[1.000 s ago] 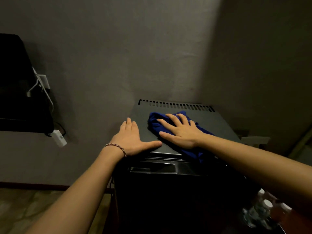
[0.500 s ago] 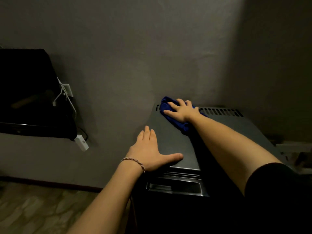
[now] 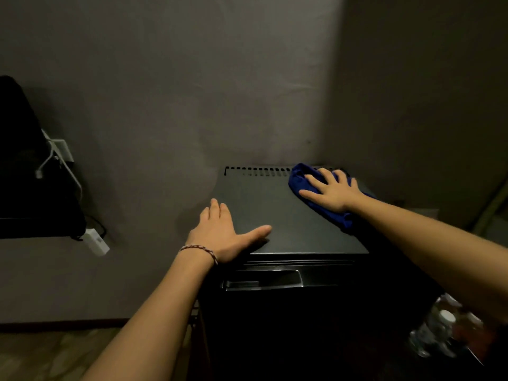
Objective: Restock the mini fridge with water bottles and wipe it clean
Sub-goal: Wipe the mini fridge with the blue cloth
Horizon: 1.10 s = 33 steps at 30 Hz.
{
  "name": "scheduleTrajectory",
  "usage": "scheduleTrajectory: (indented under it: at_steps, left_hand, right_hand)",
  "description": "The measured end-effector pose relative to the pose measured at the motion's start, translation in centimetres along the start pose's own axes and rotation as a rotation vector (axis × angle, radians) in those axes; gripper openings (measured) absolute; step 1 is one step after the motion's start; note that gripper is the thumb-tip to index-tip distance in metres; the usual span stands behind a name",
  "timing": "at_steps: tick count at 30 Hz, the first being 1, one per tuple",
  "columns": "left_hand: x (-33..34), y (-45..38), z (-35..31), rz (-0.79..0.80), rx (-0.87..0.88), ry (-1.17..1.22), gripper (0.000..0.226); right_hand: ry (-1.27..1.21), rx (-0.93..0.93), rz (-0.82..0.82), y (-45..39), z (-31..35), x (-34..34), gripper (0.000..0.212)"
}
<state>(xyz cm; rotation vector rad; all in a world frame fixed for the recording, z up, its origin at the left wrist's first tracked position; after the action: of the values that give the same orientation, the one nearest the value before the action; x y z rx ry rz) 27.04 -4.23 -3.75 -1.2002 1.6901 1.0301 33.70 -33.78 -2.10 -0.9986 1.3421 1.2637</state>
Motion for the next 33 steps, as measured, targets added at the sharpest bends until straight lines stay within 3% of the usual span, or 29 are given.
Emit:
scheduleTrajectory:
  at_steps: [3, 8, 14, 17, 20, 26, 33]
  left_hand:
    - [0.1, -0.2, -0.1, -0.013, 0.007, -0.005, 0.132]
    - [0.0, -0.5, 0.1, -0.071, 0.023, 0.083, 0.123]
    - [-0.9, -0.2, 0.8, -0.204, 0.056, 0.424, 0.13]
    - [-1.4, 0.2, 0.8, -0.283, 0.078, 0.496, 0.112]
    - [-1.5, 0.3, 0.5, -0.323, 0.131, 0.442, 0.095]
    - [-1.4, 0.0, -0.3, -0.324, 0.204, 0.284, 0.09]
    - [-0.1, 0.0, -2.4, -0.172, 0.273, -0.133, 0.088]
  right_hand:
    - [0.037, -0.095, 0.027, 4.6, 1.4, 1.1, 0.069]
    - [0.116, -0.367, -0.006, 11.2, 9.1, 2.7, 0.061]
    - [0.111, -0.492, 0.007, 11.2, 16.9, 3.2, 0.06]
    - [0.087, -0.544, 0.008, 10.6, 18.3, 3.1, 0.058]
    - [0.068, -0.569, -0.002, 11.0, 17.7, 3.1, 0.057]
    - [0.073, -0.53, -0.028, 12.3, 13.3, 3.0, 0.06]
    - [0.058, -0.261, -0.054, 11.5, 2.6, 1.9, 0.082]
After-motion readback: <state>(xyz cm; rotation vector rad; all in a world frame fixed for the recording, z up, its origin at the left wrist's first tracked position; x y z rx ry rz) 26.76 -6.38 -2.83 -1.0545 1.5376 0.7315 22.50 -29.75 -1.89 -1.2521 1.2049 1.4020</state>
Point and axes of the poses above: each hand's wrist, its own y-axis away from the middle knuckle, its own x-axis out of the palm, z = x × y, the point moved 8 cm from there along -y, towards the middle knuckle, and after that the axes turned 5 degrees about z, right-handed, at the moved point
